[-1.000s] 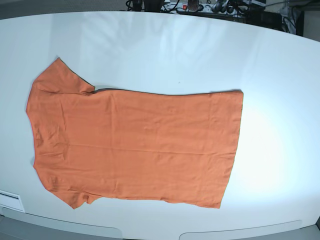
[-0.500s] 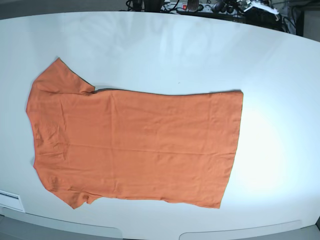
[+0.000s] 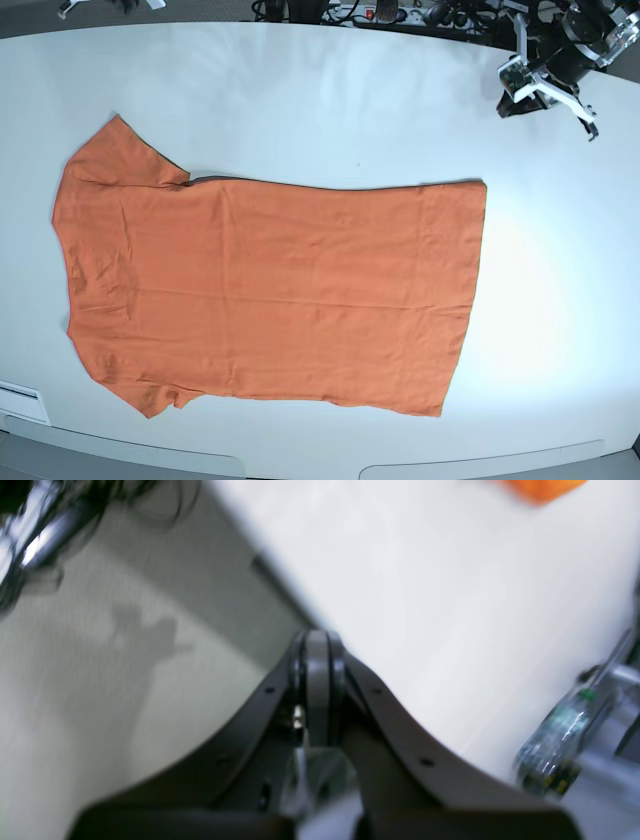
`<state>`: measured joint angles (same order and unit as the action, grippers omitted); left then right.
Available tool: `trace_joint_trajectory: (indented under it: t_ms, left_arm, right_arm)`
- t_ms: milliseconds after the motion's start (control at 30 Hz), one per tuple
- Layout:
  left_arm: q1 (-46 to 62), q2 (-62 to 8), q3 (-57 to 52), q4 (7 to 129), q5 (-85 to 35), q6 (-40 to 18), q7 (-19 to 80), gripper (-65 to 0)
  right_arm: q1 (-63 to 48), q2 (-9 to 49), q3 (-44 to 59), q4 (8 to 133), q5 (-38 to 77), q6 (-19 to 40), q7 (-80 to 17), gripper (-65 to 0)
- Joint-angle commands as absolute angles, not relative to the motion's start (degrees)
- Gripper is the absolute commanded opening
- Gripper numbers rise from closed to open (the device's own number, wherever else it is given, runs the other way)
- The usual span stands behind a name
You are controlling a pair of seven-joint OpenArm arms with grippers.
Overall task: Fold the T-shirt properly
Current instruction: 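Move both grippers to the shirt's shoulder corners and grasp them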
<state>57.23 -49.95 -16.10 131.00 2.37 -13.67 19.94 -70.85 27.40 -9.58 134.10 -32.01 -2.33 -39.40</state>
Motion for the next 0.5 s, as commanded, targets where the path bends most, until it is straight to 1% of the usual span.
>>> trace_joint_trajectory:
  t_ms: [0, 100, 233, 300, 367, 467]
  left_arm:
    - [55.9, -51.2, -16.5, 130.7, 2.4, -12.9, 18.0, -65.0]
    - [51.4, -52.6, -16.4, 126.5, 2.3, -15.4, 16.1, -65.0]
    - [44.6, -54.3, -13.8, 118.4, 2.3, -19.5, 10.6, -65.0]
    - [40.2, -55.5, -10.5, 114.6, 2.4, -20.0, 8.5, -65.0]
    - [35.8, -56.5, -6.3, 111.2, 2.3, -20.0, 8.4, -65.0]
    - [29.2, -57.5, 1.1, 106.3, 2.4, -20.0, 7.1, -65.0]
  right_arm:
    - [-69.9, 27.8, -8.3, 135.0, -32.4, -2.5, -37.5, -65.0]
    - [-64.3, 27.8, -5.5, 135.0, -29.6, 0.4, -34.4, -65.0]
    - [-56.8, 27.8, -2.7, 135.0, -21.2, 5.5, -31.0, -65.0]
    - [-53.7, 27.8, -2.5, 135.0, -18.8, 7.5, -29.3, -65.0]
    - [-51.2, 27.8, -2.5, 135.0, -17.0, 8.7, -27.9, -65.0]
    - [-47.4, 27.8, -2.5, 130.5, -14.9, 10.8, -26.4, -65.0]
